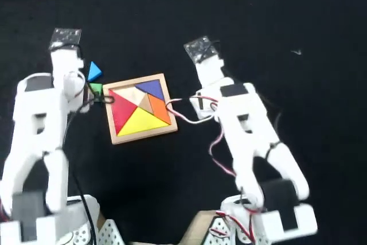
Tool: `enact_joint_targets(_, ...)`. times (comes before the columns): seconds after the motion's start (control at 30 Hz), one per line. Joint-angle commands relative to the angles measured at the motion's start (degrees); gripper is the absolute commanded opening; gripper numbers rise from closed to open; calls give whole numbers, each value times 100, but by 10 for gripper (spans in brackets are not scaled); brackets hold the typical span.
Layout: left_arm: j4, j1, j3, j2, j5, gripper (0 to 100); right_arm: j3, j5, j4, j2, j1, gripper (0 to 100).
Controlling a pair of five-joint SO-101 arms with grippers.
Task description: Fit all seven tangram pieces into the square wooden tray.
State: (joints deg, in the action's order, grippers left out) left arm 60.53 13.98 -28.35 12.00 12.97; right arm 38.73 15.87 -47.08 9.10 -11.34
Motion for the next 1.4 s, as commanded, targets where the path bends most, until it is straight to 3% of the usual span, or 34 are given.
enact_joint_targets(0.0,35,-57,1235,-923,9,220,-224,9,352,-611,-79,11)
enact_joint_targets(0.6,35,75,3495,-3947,440,238,-435,255,352,-1033,-79,11)
enact_joint_targets(0.87,79,303,3723,-4325,1011,238,-435,255,352,-1033,-88,11)
enact_joint_targets(1.37,589,497,3767,-4352,1178,239,-426,255,352,-1033,-97,11)
